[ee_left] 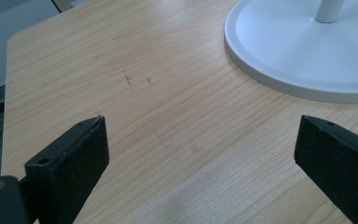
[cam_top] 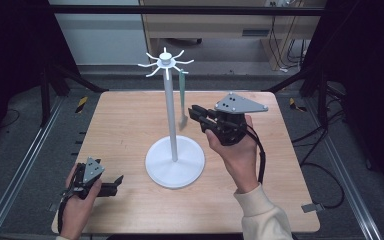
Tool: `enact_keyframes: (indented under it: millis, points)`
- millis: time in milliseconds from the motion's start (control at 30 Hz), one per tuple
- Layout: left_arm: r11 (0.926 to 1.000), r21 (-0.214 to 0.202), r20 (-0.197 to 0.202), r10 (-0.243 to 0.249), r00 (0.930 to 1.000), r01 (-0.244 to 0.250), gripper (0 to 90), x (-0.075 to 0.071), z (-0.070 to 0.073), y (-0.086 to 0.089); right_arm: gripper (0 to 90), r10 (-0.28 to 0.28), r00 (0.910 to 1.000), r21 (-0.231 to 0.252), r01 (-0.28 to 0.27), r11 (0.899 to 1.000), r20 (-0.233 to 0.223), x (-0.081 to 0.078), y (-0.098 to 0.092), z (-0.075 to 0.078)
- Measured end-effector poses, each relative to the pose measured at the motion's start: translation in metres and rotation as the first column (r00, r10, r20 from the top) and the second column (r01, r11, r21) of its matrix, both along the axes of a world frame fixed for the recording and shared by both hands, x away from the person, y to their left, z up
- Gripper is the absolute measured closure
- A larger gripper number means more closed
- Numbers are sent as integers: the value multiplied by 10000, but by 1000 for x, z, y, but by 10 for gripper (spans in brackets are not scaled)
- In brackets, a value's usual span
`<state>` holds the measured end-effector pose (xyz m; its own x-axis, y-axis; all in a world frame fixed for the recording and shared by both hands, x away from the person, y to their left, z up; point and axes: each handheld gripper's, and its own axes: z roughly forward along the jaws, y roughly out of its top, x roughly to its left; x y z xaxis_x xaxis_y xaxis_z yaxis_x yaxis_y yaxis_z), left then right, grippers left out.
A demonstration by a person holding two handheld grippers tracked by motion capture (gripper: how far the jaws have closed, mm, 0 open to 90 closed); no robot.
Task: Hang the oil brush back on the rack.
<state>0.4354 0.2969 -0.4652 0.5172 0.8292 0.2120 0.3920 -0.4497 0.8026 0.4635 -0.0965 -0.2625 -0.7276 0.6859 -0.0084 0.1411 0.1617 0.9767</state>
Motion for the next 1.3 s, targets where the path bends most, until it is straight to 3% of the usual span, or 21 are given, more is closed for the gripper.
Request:
enact_keyframes:
  millis: [233,367,533,667,700,933,1100,1300]
  points:
    - [10000,-16,16,15,10000,-15,26,0,0,0,793,-203,9998,-104,203,9997,-24,-2,-4,2]
    - [10000,-23,31,-3,10000,3,27,0,0,0,721,-743,9972,-209,742,9970,-38,-3,-10,4]
    - [10000,-3,2,-51,10000,51,26,1,0,-1,493,-1716,9852,-622,1714,9832,20,-2,-19,5]
    - [10000,-42,24,-40,10000,40,26,0,0,0,407,-2243,9745,-792,2236,9715,7,0,-23,3]
    - [10000,-44,27,-36,10000,36,26,0,0,0,349,-2371,9715,-798,2366,9683,29,2,-25,1]
    - [10000,-29,23,-59,10000,59,26,1,0,-1,250,-2768,9607,-885,2775,9566,199,5,-29,-1]
    - [10000,-28,28,-71,10000,71,26,1,1,-1,169,-3110,9492,-1124,3145,9426,476,8,-36,-4]
    - [9999,13,32,-99,9999,99,26,1,1,-1,123,-3150,9468,-1010,3204,9419,662,8,-44,-4]
